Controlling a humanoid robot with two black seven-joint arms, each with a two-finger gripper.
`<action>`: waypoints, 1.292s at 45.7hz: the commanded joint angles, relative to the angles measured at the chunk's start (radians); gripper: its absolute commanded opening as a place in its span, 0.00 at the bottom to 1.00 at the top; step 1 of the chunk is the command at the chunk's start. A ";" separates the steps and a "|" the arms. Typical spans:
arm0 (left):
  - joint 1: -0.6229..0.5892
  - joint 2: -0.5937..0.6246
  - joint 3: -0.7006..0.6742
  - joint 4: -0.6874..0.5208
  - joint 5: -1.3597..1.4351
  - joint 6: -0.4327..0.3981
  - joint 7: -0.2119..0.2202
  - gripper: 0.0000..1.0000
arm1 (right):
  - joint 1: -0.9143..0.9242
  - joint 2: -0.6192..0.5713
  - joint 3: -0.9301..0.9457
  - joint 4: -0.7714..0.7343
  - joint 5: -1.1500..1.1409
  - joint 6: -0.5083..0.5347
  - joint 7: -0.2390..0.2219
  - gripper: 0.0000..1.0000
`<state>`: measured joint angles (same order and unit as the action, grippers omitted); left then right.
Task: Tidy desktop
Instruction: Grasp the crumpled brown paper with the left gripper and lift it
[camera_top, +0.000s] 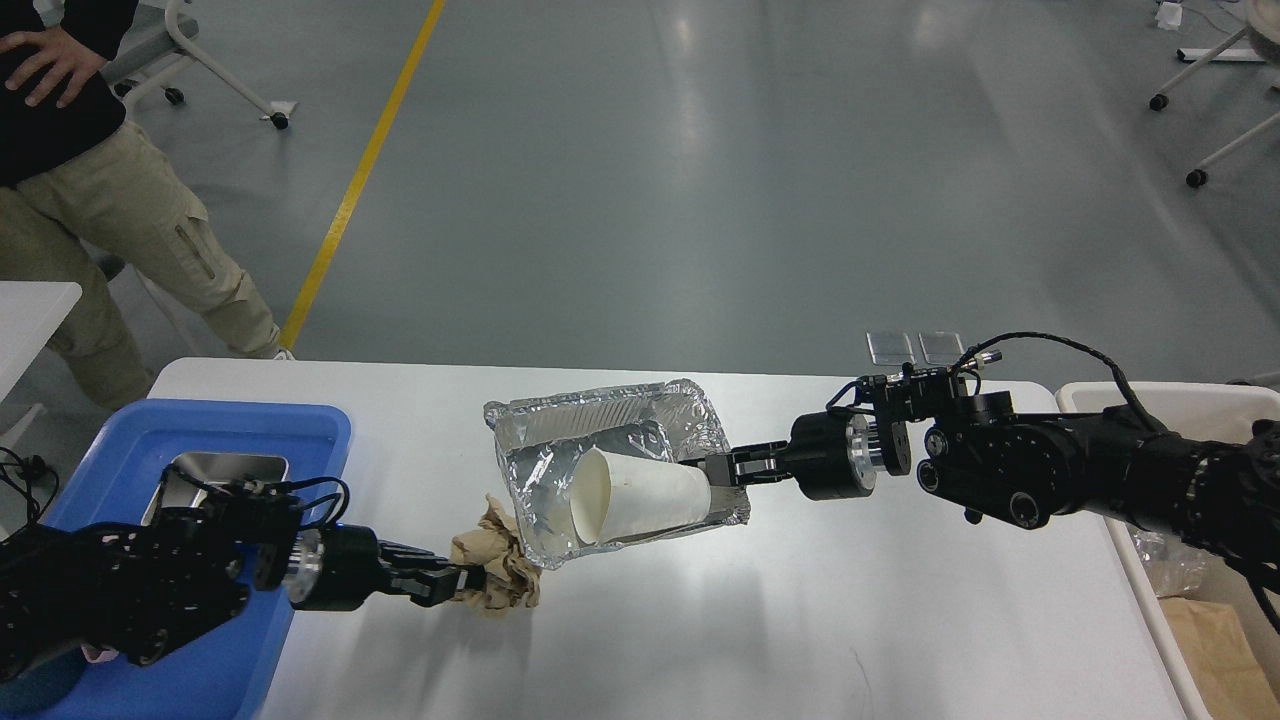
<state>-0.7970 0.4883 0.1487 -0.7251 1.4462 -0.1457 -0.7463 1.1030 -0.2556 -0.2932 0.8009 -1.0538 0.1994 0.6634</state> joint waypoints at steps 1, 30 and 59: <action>-0.002 0.142 -0.008 -0.120 0.003 0.001 -0.007 0.03 | -0.003 0.004 -0.001 -0.002 0.000 -0.005 -0.001 0.00; -0.004 0.748 -0.331 -0.715 -0.078 -0.031 -0.047 0.04 | -0.017 0.006 -0.018 -0.009 -0.002 -0.005 -0.001 0.00; -0.131 0.472 -0.587 -0.580 -0.086 -0.264 0.018 0.07 | -0.003 0.016 -0.017 0.003 0.000 -0.006 0.001 0.00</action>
<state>-0.8899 1.0696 -0.4418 -1.3831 1.3226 -0.3672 -0.7427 1.0912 -0.2405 -0.3104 0.7997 -1.0556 0.1948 0.6642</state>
